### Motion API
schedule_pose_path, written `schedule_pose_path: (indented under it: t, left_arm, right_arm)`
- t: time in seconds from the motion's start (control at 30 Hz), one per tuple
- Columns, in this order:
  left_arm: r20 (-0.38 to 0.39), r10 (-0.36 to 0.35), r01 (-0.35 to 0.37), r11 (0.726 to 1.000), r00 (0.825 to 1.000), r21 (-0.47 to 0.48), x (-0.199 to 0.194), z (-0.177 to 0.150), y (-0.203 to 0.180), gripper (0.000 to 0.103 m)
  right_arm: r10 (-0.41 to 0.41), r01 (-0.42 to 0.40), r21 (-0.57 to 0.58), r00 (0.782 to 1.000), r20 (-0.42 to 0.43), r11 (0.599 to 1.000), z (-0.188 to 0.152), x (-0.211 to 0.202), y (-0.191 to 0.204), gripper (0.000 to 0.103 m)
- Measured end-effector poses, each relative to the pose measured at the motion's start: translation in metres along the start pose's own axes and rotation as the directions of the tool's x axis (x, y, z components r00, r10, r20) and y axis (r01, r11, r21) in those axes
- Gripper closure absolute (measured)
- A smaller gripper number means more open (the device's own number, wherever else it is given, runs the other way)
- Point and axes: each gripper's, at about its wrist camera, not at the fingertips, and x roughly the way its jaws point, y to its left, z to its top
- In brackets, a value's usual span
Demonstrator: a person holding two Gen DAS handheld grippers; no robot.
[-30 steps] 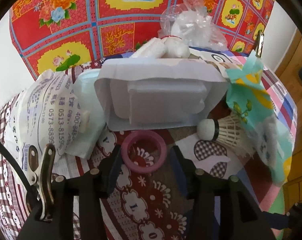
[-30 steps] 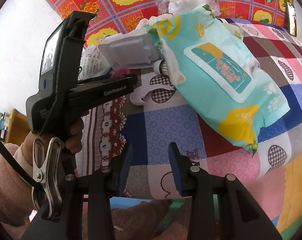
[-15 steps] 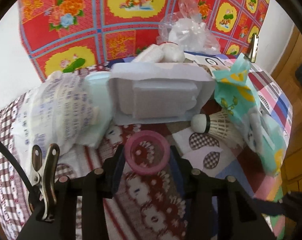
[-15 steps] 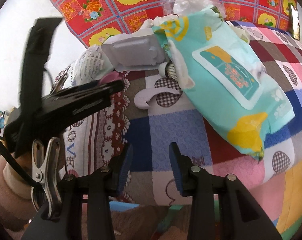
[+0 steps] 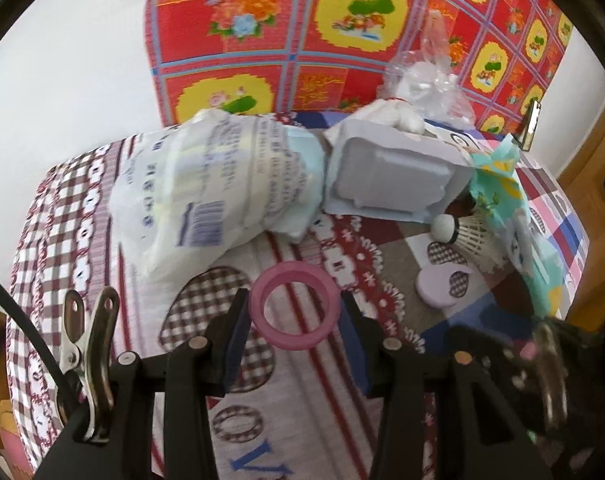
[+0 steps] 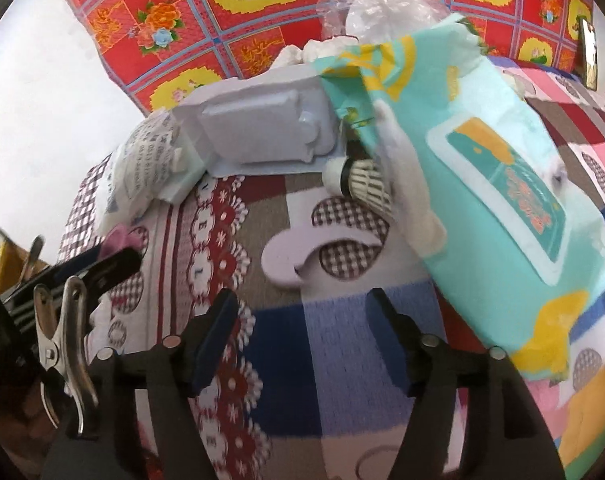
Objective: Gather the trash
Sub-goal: 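Lower the left gripper onto the pink ring and close it, then close the right gripper on the pale pink plastic piece while the left gripper holds the pink ring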
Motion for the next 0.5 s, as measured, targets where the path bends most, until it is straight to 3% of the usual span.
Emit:
schedule_pose_path:
  t: [0.23,0.5]
  left_arm:
    - [-0.008,-0.004,0.004,1.000,1.000,-0.022,-0.006,-0.008,0.016,0.058]
    - [-0.021,-0.005,0.004,1.000,1.000,-0.019,-0.007,-0.013,0.028,0.058]
  right_arm:
    - [-0.042,0.044,-0.046,0.998,0.049,0.998,0.008,0.013,0.008,0.028]
    - [-0.086,0.094,-0.103,0.993,0.087,0.990,0.010,0.018,0.014,0.030]
